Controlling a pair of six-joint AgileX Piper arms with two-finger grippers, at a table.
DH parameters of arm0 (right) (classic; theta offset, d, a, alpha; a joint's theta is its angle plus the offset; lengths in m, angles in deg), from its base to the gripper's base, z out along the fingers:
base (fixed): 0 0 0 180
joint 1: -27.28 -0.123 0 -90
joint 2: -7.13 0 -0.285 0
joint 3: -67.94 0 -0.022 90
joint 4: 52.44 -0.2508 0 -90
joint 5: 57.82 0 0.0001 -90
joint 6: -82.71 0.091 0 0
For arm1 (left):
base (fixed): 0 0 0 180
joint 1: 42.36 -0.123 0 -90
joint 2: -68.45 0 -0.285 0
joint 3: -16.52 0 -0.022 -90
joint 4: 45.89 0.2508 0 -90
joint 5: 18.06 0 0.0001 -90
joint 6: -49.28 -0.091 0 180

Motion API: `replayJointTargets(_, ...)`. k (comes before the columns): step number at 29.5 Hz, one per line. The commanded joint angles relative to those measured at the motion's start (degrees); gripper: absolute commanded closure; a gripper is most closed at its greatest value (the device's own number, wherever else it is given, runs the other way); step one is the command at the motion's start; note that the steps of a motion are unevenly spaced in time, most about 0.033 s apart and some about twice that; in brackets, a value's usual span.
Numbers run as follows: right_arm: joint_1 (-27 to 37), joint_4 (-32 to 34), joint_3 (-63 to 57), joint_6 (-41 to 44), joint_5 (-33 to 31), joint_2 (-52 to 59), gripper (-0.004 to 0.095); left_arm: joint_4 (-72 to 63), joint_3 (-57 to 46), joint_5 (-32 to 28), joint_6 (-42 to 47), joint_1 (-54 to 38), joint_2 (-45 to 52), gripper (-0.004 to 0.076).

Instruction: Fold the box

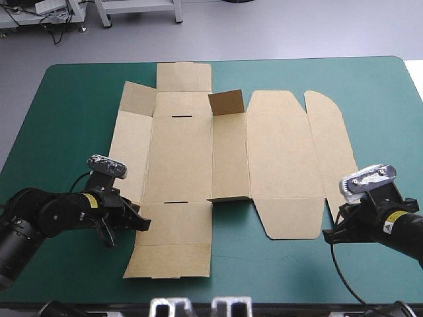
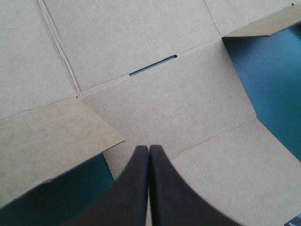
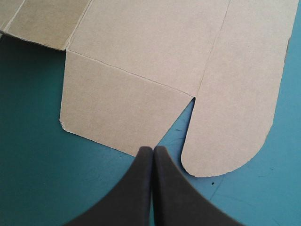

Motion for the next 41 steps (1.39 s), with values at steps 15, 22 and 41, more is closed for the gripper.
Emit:
replayJointTargets(15,0.0,-1.5,1.3,-0.3,2.9,0.0,0.0926,-0.5,2.3,-5.1,0.3,0.1,-5.2,0.0732)
replayJointTargets(22,0.0,-1.5,1.3,-0.3,2.9,0.0,0.0926,2.4,12.5,-7.6,-2.0,-2.3,-17.7,0.0708)
replayJointTargets(41,0.0,-1.5,1.3,-0.3,2.9,0.0,0.0926,-13.4,23.6,8.5,-23.3,-45.3,-26.2,0.0707)
